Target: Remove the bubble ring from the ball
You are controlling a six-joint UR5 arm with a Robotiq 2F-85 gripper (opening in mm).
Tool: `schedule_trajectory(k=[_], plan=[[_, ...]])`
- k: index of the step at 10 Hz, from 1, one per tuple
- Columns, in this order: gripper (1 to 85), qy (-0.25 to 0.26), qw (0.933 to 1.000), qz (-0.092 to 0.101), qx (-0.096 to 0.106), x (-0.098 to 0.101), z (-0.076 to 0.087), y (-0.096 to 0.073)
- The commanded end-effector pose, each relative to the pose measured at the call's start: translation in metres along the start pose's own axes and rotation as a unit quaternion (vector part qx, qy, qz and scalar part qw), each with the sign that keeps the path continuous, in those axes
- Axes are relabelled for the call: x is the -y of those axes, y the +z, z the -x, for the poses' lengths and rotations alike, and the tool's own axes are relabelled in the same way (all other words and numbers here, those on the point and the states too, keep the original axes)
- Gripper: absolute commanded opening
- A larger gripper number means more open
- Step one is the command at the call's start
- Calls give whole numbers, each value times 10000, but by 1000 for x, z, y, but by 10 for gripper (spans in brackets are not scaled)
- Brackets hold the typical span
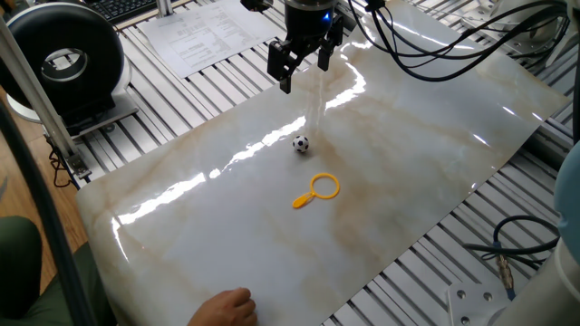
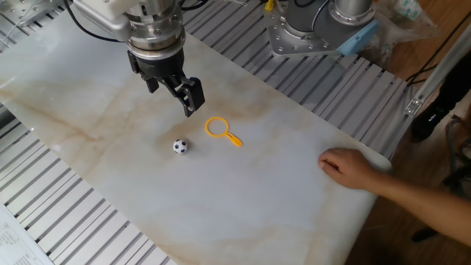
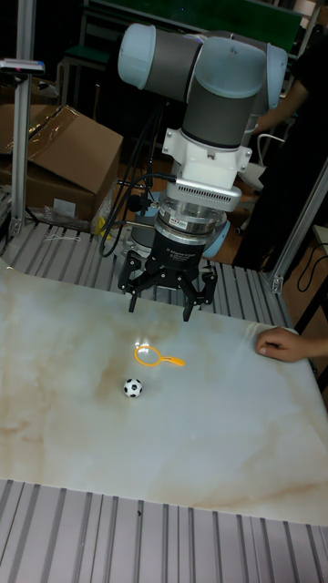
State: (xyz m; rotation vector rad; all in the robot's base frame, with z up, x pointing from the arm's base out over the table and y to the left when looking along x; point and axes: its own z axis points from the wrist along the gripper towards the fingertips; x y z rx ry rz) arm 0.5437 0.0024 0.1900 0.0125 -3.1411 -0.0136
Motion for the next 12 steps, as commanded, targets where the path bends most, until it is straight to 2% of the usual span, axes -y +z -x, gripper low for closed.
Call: schedule_trajectory(k=[1,12], plan=[[13,-66,9961,140,867,-10,45,-4],[13,-137,9963,20,850,-7,44,-3]])
